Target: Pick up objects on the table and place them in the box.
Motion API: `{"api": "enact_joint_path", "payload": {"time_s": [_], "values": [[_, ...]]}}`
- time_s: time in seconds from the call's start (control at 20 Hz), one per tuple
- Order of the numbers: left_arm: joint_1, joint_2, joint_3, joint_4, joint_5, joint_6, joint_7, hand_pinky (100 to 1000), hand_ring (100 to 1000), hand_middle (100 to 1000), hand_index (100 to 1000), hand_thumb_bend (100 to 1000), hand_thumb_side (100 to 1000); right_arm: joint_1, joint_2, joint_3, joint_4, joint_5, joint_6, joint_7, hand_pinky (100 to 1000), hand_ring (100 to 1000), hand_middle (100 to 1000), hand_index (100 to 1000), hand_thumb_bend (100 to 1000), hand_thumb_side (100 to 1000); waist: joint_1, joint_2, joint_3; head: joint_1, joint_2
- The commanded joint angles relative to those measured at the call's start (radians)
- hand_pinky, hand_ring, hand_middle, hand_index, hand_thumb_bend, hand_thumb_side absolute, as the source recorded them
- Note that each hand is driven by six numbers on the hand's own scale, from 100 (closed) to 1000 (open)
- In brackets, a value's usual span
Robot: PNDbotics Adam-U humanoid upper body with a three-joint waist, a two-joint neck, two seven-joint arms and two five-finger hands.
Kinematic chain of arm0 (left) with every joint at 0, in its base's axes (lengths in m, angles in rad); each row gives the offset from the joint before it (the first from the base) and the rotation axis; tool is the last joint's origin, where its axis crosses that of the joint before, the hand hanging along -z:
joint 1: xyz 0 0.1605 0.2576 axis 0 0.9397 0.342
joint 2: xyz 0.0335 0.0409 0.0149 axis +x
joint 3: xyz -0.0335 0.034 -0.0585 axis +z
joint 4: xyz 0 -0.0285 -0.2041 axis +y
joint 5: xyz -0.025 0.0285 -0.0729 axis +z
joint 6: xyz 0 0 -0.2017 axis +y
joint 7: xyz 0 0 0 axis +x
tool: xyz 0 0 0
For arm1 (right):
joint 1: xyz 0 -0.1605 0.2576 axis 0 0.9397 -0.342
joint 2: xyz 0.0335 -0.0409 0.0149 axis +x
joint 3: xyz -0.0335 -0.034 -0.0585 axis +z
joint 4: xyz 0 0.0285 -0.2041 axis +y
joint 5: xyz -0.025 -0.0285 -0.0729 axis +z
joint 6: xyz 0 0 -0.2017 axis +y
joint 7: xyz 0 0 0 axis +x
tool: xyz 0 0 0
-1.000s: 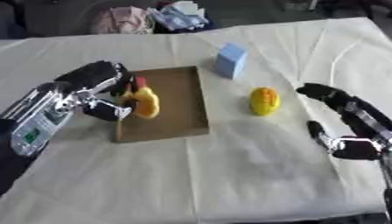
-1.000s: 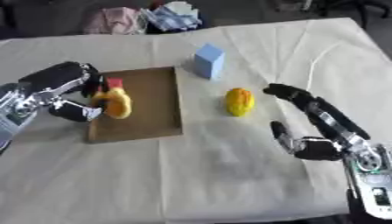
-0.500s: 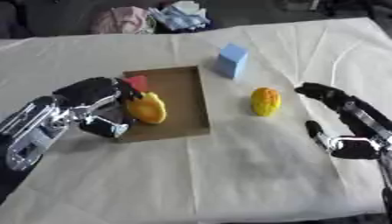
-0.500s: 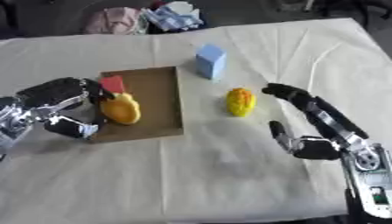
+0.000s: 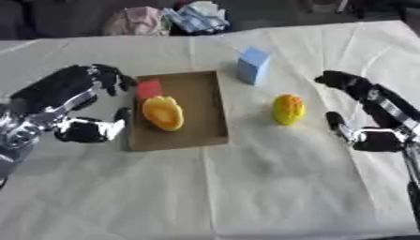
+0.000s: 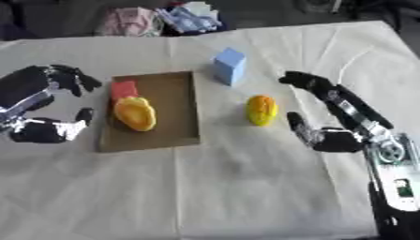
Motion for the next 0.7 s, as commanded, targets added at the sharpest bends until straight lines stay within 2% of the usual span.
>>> {"api": "enact_joint_path", "payload": {"time_s": [0.05,0.25,0.4,0.55,0.6,0.65,0.7], "values": [[0.017,0.024,0.052,-0.032,0.044,-0.030,0.064,684,611,657,847,100,257,-0.070,-0.060,0.012,0.052,0.021,-0.036,-0.011,962,941,870,974,100,270,-0.014,-0.018,0.007,-0.008,0.004],[0.071,-0.009,0.081,-0.033,0.086,-0.077,0.130,675,601,645,845,100,315,-0.181,-0.111,0.051,0.167,0.062,-0.096,-0.026,955,938,878,979,100,229,-0.016,-0.021,0.019,-0.017,0.004],[0.119,-0.044,0.100,-0.033,0.116,-0.085,0.171,662,588,629,841,100,383,-0.264,-0.142,0.089,0.281,0.107,-0.161,-0.028,944,925,874,977,100,205,-0.018,-0.023,0.023,-0.025,0.004],[0.165,-0.082,0.113,-0.033,0.147,-0.082,0.210,654,580,621,839,100,429,-0.344,-0.160,0.124,0.417,0.184,-0.234,-0.019,942,932,884,978,100,198,-0.018,-0.025,0.029,-0.029,0.004],[0.179,-0.095,0.116,-0.033,0.154,-0.080,0.220,652,577,619,839,100,454,-0.368,-0.163,0.132,0.465,0.216,-0.257,-0.016,942,937,888,980,100,160,-0.018,-0.026,0.031,-0.031,0.004],[0.190,-0.108,0.119,-0.033,0.160,-0.077,0.227,651,576,618,838,100,468,-0.389,-0.164,0.137,0.512,0.253,-0.278,-0.014,942,940,893,980,100,202,-0.018,-0.027,0.032,-0.033,0.004],[0.200,-0.121,0.122,-0.033,0.164,-0.075,0.233,649,574,616,838,100,486,-0.407,-0.164,0.139,0.556,0.292,-0.297,-0.014,942,945,897,981,100,207,-0.017,-0.027,0.033,-0.035,0.004]]}}
